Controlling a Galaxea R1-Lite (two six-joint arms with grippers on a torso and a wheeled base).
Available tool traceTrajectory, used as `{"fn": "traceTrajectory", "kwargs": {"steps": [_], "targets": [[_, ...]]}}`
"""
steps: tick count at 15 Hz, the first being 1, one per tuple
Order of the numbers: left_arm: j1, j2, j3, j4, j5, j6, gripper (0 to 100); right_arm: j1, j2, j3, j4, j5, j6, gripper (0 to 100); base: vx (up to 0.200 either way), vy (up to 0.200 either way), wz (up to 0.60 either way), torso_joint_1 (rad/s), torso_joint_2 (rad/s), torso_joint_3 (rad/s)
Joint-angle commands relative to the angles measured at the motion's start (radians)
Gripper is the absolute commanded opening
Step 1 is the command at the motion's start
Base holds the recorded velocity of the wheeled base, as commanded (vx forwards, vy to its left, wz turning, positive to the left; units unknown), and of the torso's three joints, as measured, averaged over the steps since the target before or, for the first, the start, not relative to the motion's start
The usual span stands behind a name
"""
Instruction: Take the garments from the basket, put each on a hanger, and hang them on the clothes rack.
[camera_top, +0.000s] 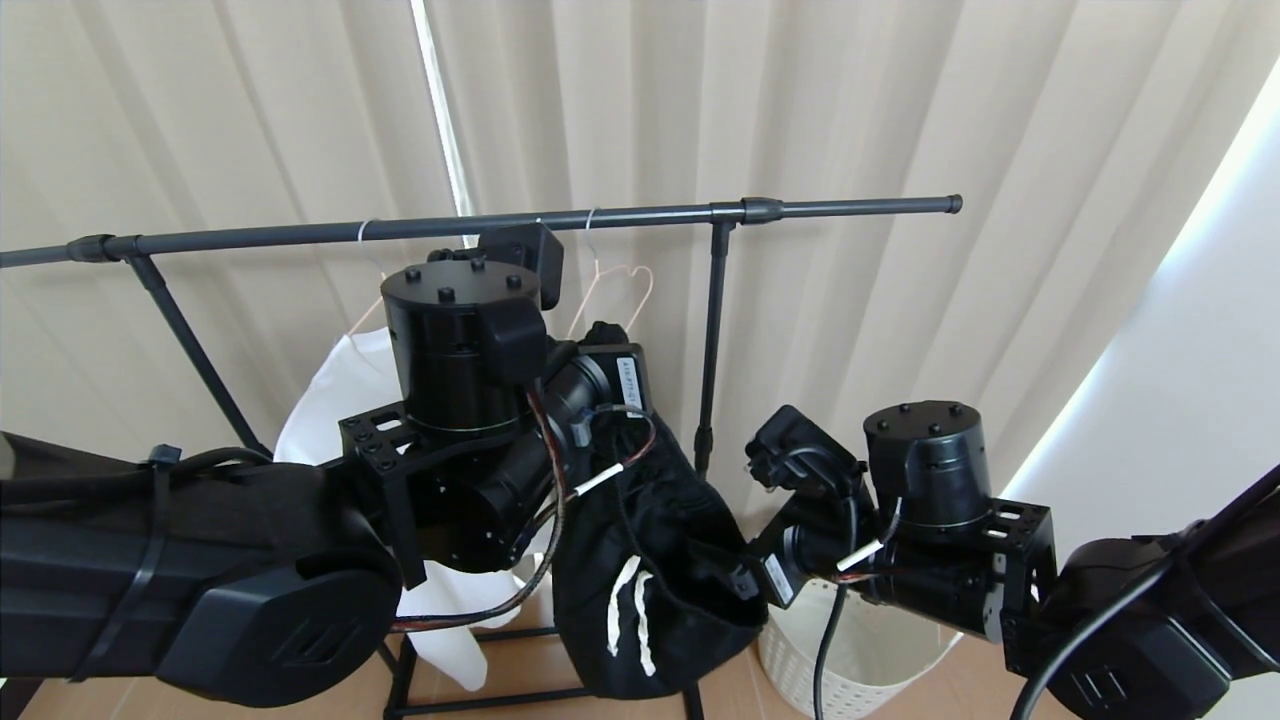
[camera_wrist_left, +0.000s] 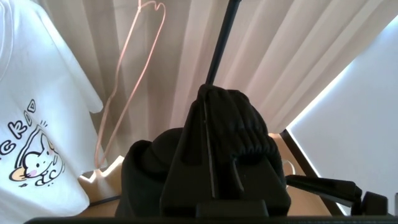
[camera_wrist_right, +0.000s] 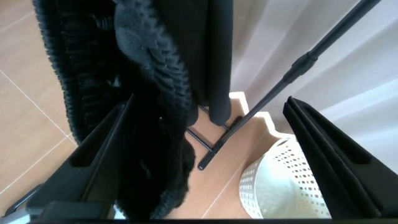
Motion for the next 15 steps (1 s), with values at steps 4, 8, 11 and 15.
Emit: {"fn": "traceTrajectory", "kwargs": {"steps": [4,8,11,15], "targets": [[-0.001,-0.010,0.008,0.000,-0.001,0.000,0,-0.024,0.040,-0.004,-0.035,0.000,-0.001,100,0.000,0.000,0.00,0.000,0.00,0.000],[-0.008,-0.015,0.010,0.000,-0.001,0.000,0,-0.024,0.063,-0.004,-0.040,-0.001,-0.001,100,0.000,0.000,0.00,0.000,0.00,0.000],[-0.008,-0.021,0.011,0.000,-0.003,0.000,0,-0.024,0.063,-0.004,-0.040,-0.001,-0.001,100,0.000,0.000,0.00,0.000,0.00,0.000],[-0.009,-0.022,0.011,0.000,-0.003,0.000,0,-0.033,0.060,-0.010,-0.041,-0.001,-0.001,0,0.000,0.000,0.00,0.000,0.00,0.000]]}}
